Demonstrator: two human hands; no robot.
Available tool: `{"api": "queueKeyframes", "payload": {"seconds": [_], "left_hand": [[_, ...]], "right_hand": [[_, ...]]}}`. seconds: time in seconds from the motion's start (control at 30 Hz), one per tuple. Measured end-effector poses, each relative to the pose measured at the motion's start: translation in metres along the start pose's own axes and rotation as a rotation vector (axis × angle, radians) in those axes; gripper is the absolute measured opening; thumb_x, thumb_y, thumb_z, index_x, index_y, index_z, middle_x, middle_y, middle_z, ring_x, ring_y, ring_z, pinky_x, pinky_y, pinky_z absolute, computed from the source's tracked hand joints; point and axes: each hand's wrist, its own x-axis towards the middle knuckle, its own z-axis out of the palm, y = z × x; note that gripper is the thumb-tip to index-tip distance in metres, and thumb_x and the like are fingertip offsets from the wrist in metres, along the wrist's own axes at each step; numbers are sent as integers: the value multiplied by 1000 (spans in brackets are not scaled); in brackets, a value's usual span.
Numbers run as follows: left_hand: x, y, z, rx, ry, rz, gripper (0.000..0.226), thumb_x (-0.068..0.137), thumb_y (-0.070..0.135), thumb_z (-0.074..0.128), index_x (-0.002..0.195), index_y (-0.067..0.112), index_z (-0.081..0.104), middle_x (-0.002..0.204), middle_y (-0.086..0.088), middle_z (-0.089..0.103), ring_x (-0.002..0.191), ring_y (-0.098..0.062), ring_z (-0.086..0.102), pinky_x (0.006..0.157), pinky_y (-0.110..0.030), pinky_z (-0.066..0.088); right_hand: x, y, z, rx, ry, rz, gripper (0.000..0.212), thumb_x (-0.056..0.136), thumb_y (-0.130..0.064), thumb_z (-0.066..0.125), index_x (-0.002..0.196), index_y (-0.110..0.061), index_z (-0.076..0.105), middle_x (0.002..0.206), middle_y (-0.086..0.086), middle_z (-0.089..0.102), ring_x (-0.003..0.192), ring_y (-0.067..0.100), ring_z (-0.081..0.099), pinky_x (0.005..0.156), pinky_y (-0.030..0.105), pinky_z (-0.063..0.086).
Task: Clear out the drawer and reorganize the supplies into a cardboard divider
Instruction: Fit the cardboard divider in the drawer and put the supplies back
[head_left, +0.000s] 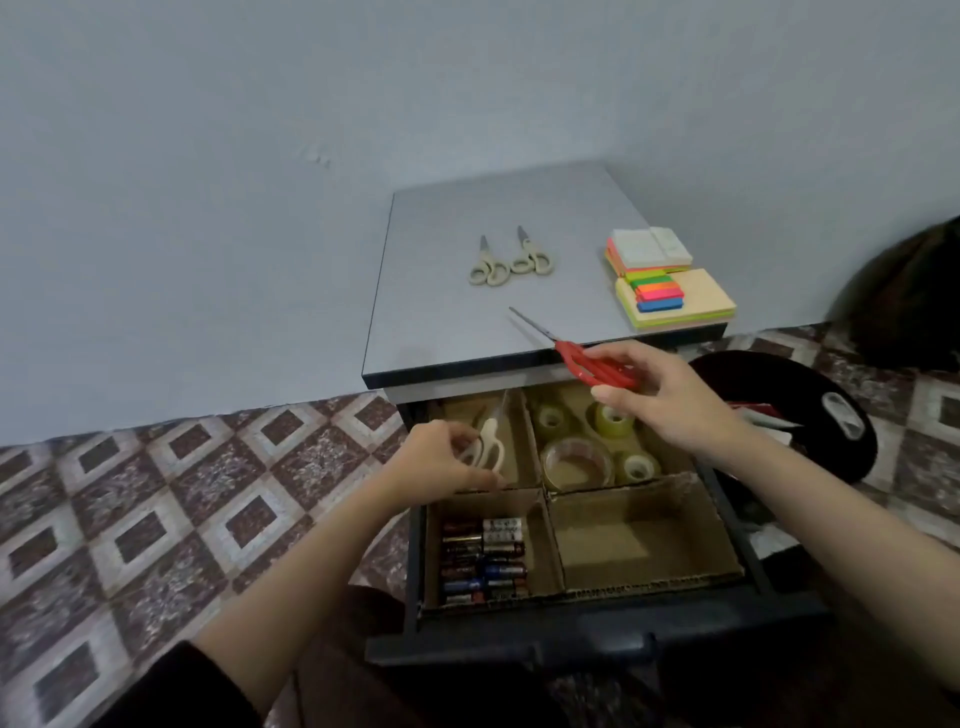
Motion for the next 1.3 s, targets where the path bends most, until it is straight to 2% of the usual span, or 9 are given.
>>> {"api": "queueKeyframes", "payload": {"seconds": [0.17,0.3,0.43,0.57,0.7,0.93,1.07,1.2,1.3], "left_hand": [[12,-17,23,140,-26,-77,69,73,40,76,129,8,50,119,-5,57,102,-14,54,81,-21,44],[33,-27,28,183,-30,-136,39,76,41,73,100,15,56,98,-3,52,88,-16,50,62,-17,38],[54,-35,37,235,-15,-138,56,80,41,69,118,2,54,105,-6,52,94,-18,52,71,-25,43],[75,-46,49,241,-28,-146,58,79,38,70,122,3,53,123,-13,53,107,-25,54,89,-32,47],[91,-52,55,265,-76,-121,59,77,34,73,124,5,51,125,-13,52,112,-25,51,96,-35,45],[104,-54,64,248,-107,-102,51,76,32,74,115,5,56,113,-9,58,100,-19,55,80,-26,46],[88,-45,58,189,56,18,42,86,30,64,121,7,56,124,-10,51,111,-23,52,92,-28,41],[57,-54,50,180,417,110,45,92,27,56,132,9,49,138,-7,40,125,-22,42,100,-26,35],[35,-72,50,184,515,71,50,95,30,49,139,7,41,146,-8,34,134,-22,31,109,-32,27]], "right_hand": [[-41,23,4,-62,-127,-35,25,85,-18,64,101,-37,60,113,-21,51,104,-2,52,84,10,43],[-46,29,3,-76,-246,7,6,81,-25,66,82,-30,70,124,-11,50,117,7,48,94,25,41],[-43,36,11,-152,-327,30,19,85,-18,66,72,-32,69,128,-9,45,120,11,45,95,24,37],[-25,50,20,-328,-292,27,12,86,-28,66,75,-35,66,141,-3,40,126,19,41,107,43,35],[-12,64,23,-380,-270,39,4,85,-32,65,83,-31,68,144,-1,38,128,21,40,106,48,36],[-6,73,22,-409,-270,62,11,86,-33,65,91,-27,72,145,-2,38,129,22,39,107,45,35],[-7,70,31,-413,-292,55,11,86,-34,65,91,-27,72,144,-3,39,129,21,39,108,48,33],[-4,61,45,-423,-298,33,10,85,-38,64,91,-32,71,144,-5,39,131,20,36,108,50,32],[3,50,58,-499,-310,24,19,88,-37,61,101,-29,71,145,-4,38,134,19,30,114,40,20]]}}
